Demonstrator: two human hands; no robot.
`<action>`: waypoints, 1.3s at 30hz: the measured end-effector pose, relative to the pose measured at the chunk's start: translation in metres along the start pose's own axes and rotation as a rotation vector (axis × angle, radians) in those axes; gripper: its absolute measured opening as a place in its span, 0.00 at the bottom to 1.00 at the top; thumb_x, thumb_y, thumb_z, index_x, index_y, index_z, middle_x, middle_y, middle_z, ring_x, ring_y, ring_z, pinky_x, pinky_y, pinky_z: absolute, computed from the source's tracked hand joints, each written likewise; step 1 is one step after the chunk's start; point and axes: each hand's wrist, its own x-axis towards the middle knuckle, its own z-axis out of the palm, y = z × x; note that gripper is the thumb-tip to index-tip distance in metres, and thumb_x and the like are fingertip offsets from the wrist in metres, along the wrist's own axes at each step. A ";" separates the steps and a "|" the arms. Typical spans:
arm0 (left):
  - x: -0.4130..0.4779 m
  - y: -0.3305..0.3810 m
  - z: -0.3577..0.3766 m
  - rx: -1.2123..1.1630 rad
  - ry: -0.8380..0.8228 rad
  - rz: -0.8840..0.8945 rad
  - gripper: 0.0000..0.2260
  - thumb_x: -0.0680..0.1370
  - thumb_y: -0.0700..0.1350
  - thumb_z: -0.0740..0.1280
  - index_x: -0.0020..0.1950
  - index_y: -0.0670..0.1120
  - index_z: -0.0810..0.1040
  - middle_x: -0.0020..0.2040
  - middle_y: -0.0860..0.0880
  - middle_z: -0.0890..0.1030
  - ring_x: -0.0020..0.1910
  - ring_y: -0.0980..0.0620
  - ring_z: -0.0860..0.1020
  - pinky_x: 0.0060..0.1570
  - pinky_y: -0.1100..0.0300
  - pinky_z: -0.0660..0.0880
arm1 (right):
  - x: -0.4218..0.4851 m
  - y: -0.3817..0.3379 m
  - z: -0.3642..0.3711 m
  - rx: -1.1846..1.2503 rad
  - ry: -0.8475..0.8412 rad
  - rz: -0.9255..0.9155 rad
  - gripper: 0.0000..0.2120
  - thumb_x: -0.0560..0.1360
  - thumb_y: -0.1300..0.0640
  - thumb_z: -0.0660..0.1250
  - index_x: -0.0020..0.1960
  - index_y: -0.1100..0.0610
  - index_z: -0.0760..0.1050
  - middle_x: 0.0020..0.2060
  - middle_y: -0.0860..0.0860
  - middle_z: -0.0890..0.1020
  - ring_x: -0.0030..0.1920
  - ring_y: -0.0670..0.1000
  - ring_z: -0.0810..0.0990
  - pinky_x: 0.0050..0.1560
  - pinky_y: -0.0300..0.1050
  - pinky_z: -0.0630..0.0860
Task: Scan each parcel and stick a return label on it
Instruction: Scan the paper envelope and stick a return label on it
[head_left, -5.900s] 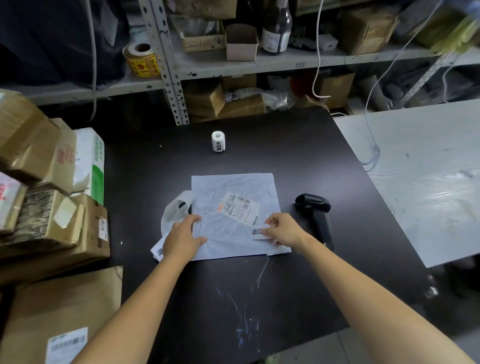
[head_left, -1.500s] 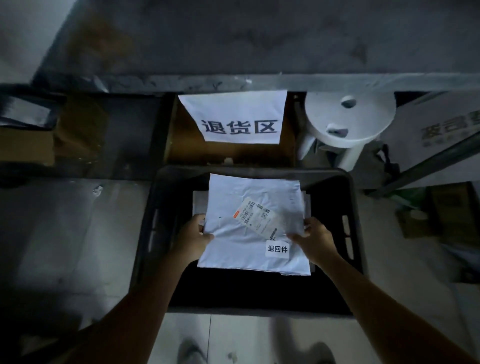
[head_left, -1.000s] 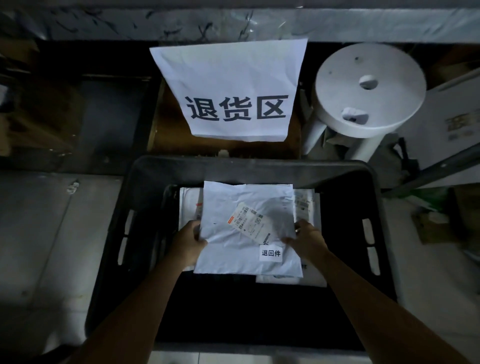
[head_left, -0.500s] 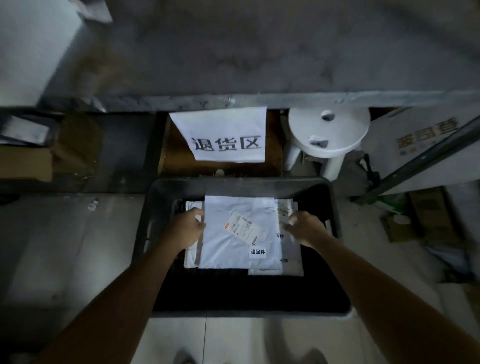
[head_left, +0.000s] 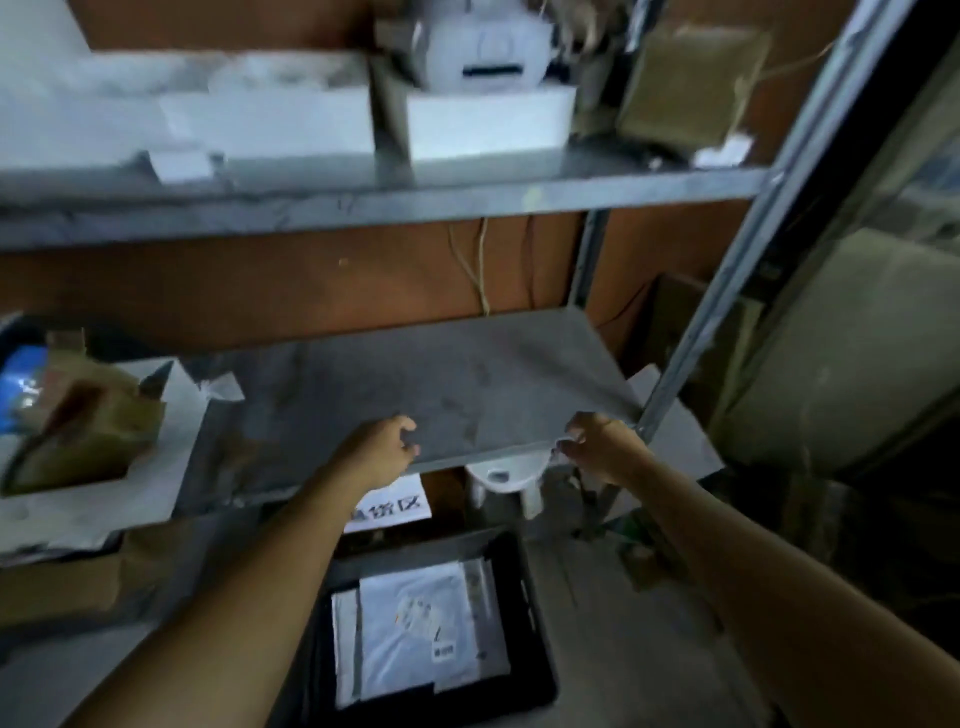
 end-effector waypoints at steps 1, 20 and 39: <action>-0.005 0.024 -0.016 0.009 -0.003 0.030 0.17 0.79 0.48 0.66 0.67 0.47 0.73 0.60 0.44 0.79 0.56 0.45 0.78 0.57 0.54 0.75 | -0.014 0.001 -0.027 0.021 0.030 0.023 0.17 0.78 0.47 0.66 0.63 0.53 0.75 0.60 0.55 0.80 0.58 0.57 0.79 0.55 0.46 0.74; -0.153 0.433 -0.039 0.287 -0.128 0.772 0.17 0.78 0.53 0.67 0.66 0.53 0.74 0.60 0.47 0.79 0.56 0.46 0.78 0.56 0.53 0.76 | -0.371 0.169 -0.273 0.057 0.450 0.485 0.15 0.75 0.46 0.68 0.57 0.53 0.80 0.55 0.53 0.81 0.56 0.58 0.80 0.50 0.43 0.75; -0.349 0.641 0.227 0.330 -0.332 0.906 0.16 0.77 0.54 0.67 0.65 0.55 0.75 0.59 0.50 0.79 0.57 0.47 0.77 0.60 0.52 0.74 | -0.617 0.472 -0.212 0.166 0.421 0.786 0.12 0.76 0.45 0.67 0.53 0.52 0.77 0.47 0.49 0.79 0.42 0.51 0.74 0.36 0.41 0.66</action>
